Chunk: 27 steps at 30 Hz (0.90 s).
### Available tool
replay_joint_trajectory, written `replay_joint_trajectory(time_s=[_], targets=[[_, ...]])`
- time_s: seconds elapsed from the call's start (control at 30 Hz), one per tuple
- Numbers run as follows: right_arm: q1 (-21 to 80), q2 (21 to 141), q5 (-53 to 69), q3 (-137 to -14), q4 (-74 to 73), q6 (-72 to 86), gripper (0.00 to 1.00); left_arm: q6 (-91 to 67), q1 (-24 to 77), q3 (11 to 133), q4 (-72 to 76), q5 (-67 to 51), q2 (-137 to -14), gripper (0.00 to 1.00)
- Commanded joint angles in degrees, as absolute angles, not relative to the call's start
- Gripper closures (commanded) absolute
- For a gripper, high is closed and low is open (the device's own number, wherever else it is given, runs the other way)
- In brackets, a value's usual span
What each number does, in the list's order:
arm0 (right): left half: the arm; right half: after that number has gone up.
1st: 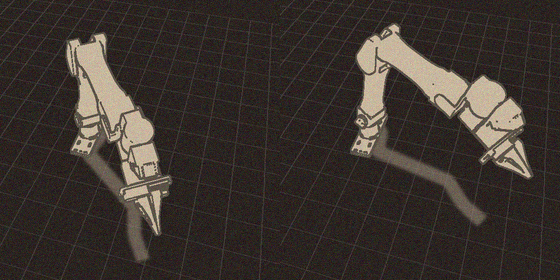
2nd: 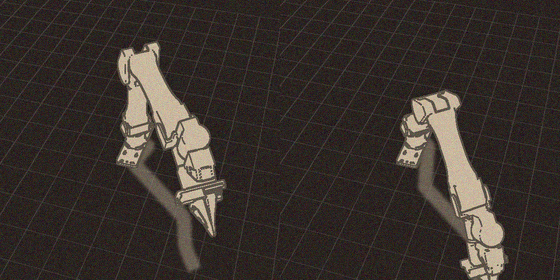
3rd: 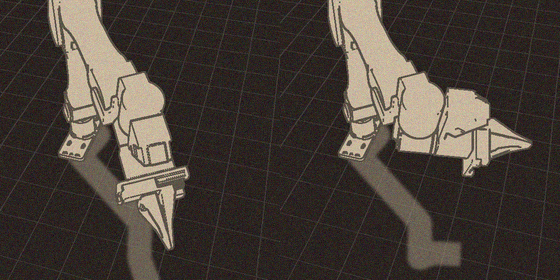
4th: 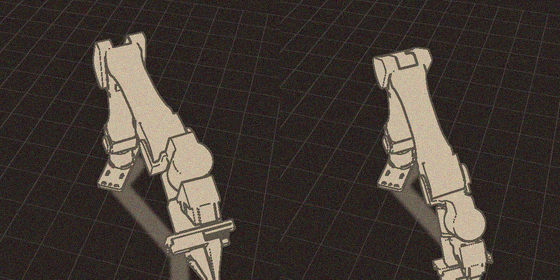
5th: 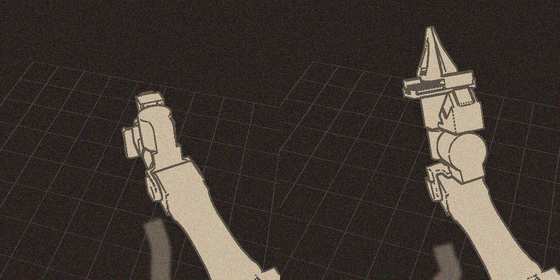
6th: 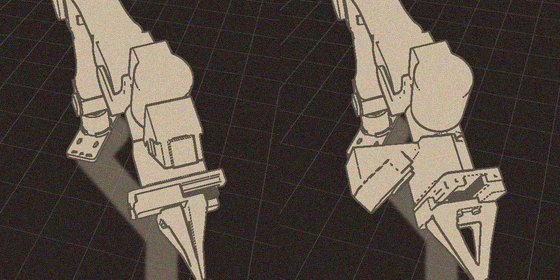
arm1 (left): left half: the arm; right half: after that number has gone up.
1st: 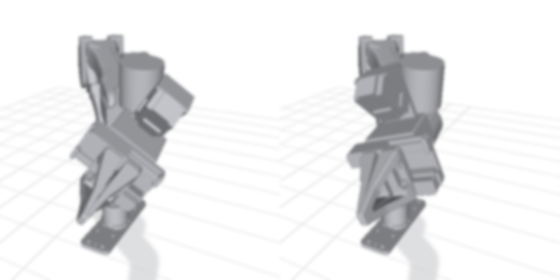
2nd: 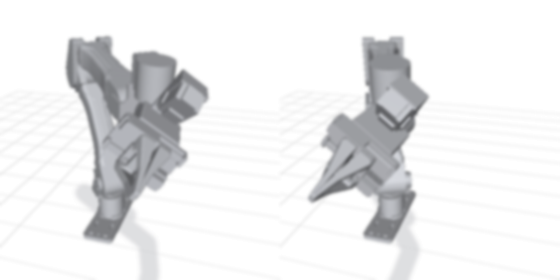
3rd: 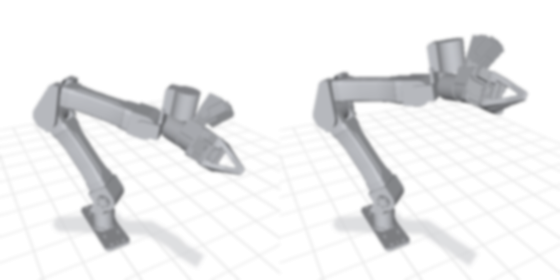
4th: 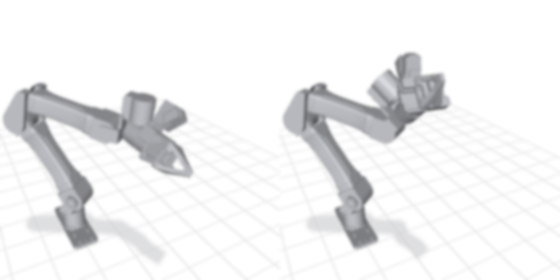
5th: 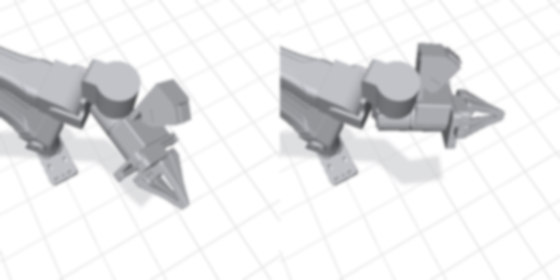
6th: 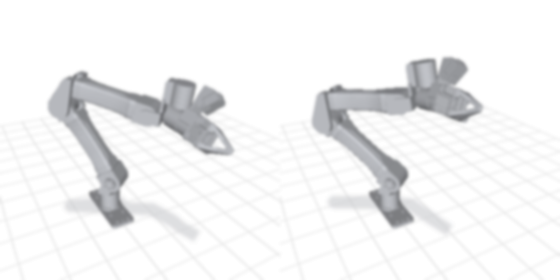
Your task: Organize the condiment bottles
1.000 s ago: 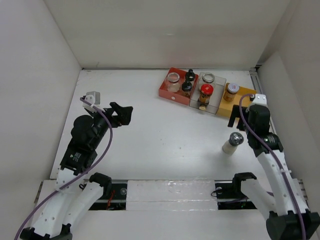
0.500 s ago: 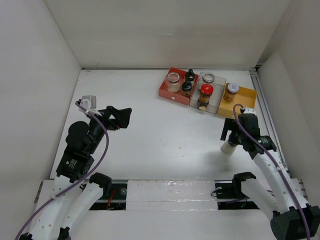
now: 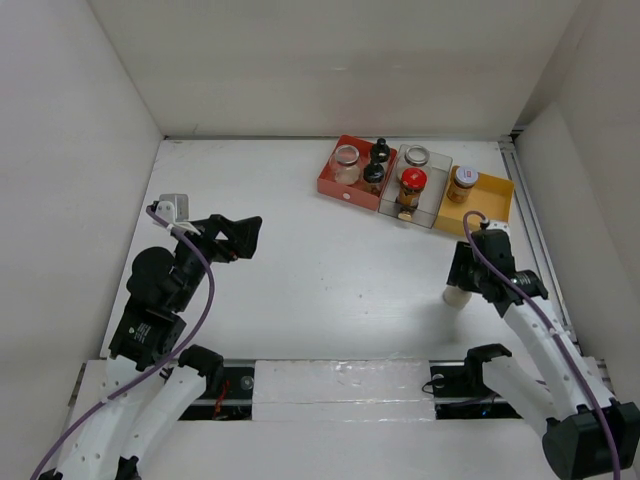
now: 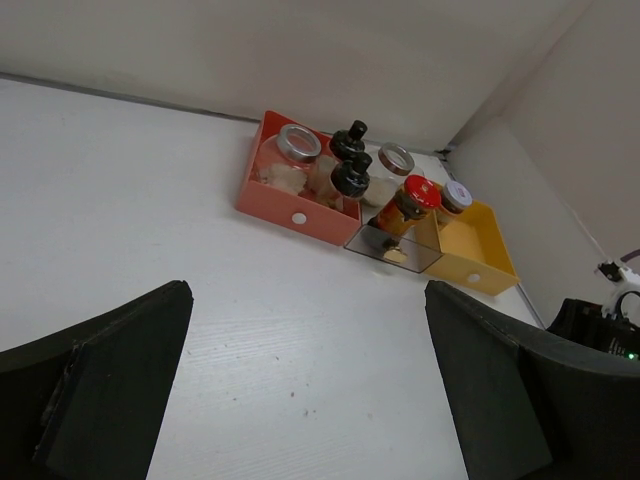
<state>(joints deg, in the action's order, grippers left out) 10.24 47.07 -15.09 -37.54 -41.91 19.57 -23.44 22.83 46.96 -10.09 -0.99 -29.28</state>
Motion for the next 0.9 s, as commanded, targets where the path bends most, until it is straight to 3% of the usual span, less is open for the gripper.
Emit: replay_joint_trajectory(time_s=[0.0,0.27,0.43,0.63,0.87], targets=[[11.33,45.79,-18.36,-42.17,-35.69,17.08,0.68,-23.38,23.12,49.31,-8.26,-0.62,-28.83,0.01],[7.14,59.92,-24.08,-63.53,-25.06,6.25,0.65,-23.38,23.12,49.31,-8.26,-1.14,-31.28,0.01],[-1.22,74.75,-17.59,-73.54,-18.55,4.22,0.65,-23.38,23.12,49.31,-8.26,-0.62,-33.04,0.01],[-9.38,85.77,-9.07,-78.57,-13.71,3.69,0.65,-22.85,23.12,48.78,-8.79,0.53,-34.89,0.01],[-11.77,97.72,-5.28,-81.47,-11.78,4.22,0.65,-22.85,23.12,49.31,-8.79,1.14,-38.31,0.01]])
